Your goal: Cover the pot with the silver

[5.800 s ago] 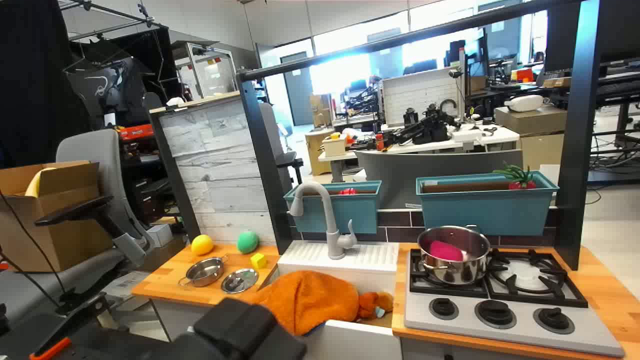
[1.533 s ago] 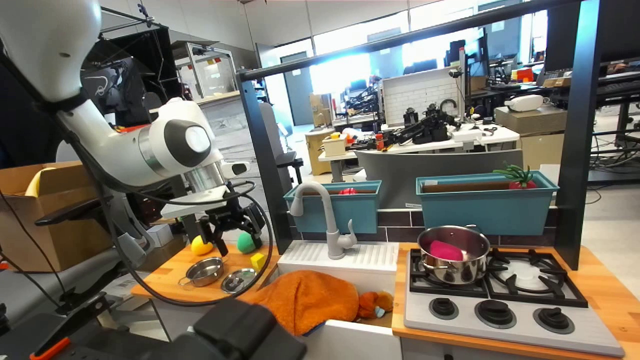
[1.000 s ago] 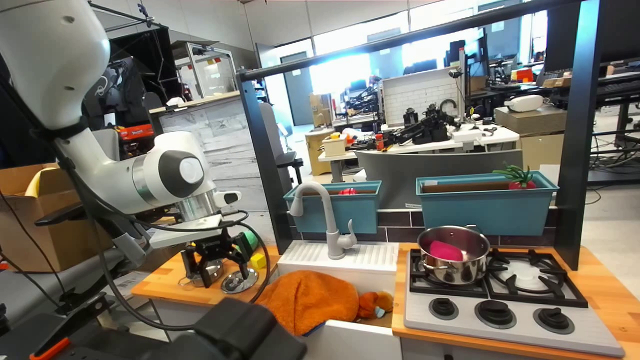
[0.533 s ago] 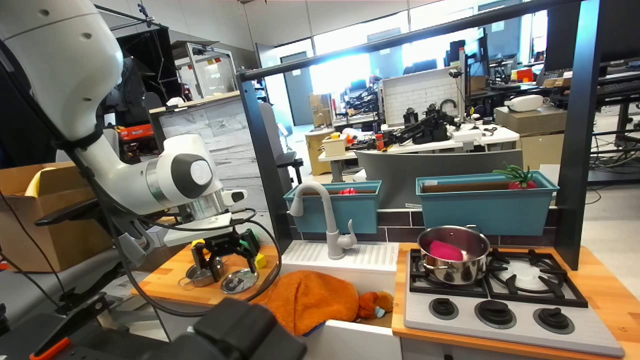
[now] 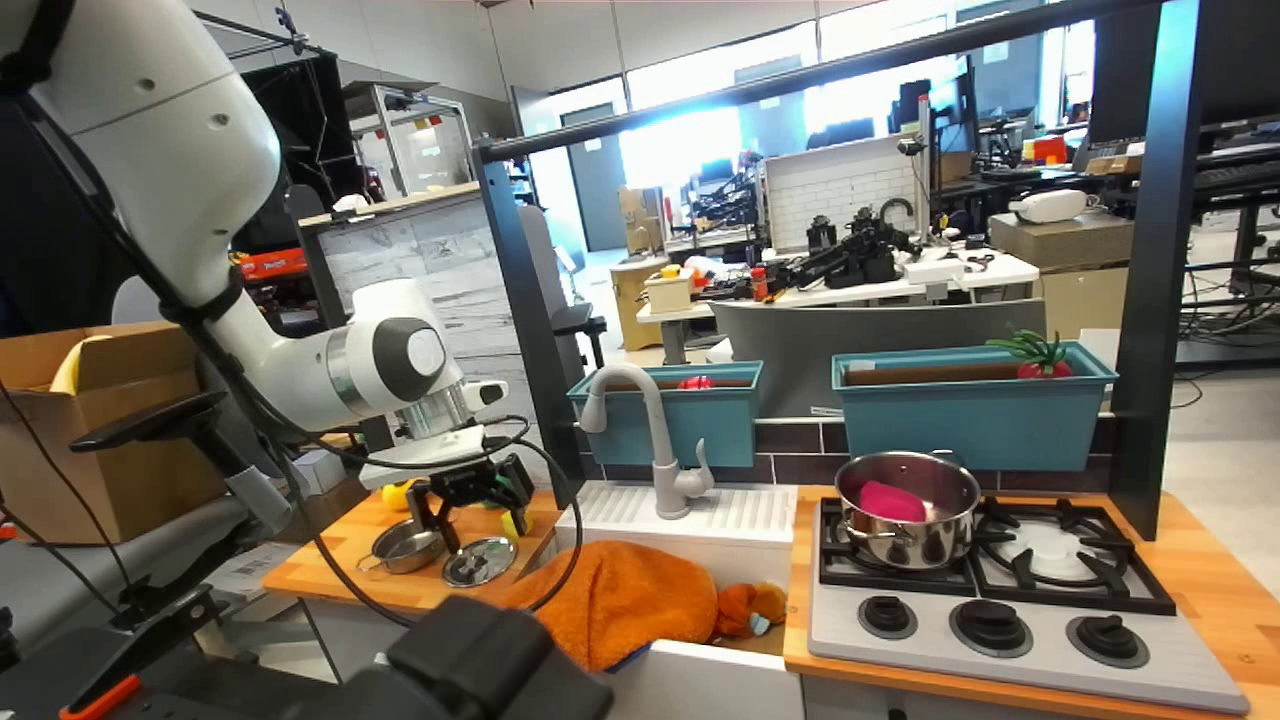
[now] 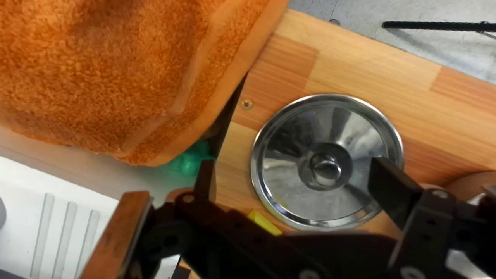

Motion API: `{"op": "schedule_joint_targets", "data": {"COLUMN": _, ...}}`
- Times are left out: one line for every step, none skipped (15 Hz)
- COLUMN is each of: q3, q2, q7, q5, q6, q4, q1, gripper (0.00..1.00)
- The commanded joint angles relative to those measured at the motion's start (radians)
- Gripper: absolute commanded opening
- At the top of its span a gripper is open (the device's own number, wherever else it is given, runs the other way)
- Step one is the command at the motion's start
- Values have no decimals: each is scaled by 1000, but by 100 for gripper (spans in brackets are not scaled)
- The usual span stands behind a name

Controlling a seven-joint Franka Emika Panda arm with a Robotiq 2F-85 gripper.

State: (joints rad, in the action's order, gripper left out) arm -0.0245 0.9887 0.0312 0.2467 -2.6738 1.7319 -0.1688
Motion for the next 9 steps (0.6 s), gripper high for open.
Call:
{"op": "schedule_joint_targets", "data": {"q3": 31, "q2": 79, "q7": 35, "q5": -24, "q6": 85, "q4": -130, "q1": 7, "gripper": 100}}
{"op": "schedule_joint_targets", "data": {"q3": 36, "q2": 90, "q7": 36, "q5": -23, "q6": 97, "q4": -146, "q1": 4, "gripper": 100}}
{"op": "schedule_joint_targets", "data": {"q3": 43, "q2": 101, "q7": 39, "q5": -23, "q6": 112, "q4": -159, "q1": 3, "gripper": 100}}
{"op": "schedule_joint_targets", "data": {"q3": 49, "q2": 111, "q7": 39, "q5": -22, "q6": 112, "q4": -164, "q1": 2, "gripper": 100}}
{"op": "schedule_joint_targets", "data": {"q3": 56, "q2": 120, "q7": 42, "q5": -23, "q6": 119, "q4": -173, "q1": 3, "gripper": 100}}
{"op": "schedule_joint_targets", "data": {"q3": 59, "q2": 129, "q7": 40, "q5": -25, "q6": 126, "q4": -182, "q1": 2, "gripper": 100}}
{"op": "schedule_joint_targets", "data": {"q3": 62, "q2": 136, "q7": 38, "q5": -26, "q6": 133, "q4": -188, "q1": 2, "gripper": 91}}
{"op": "schedule_joint_targets", "data": {"q3": 64, "q2": 139, "q7": 38, "q5": -26, "q6": 137, "q4": -192, "q1": 2, "gripper": 74}}
{"op": "schedule_joint_targets", "data": {"q3": 63, "q2": 139, "q7": 36, "q5": -24, "q6": 131, "q4": -189, "q1": 1, "gripper": 65}}
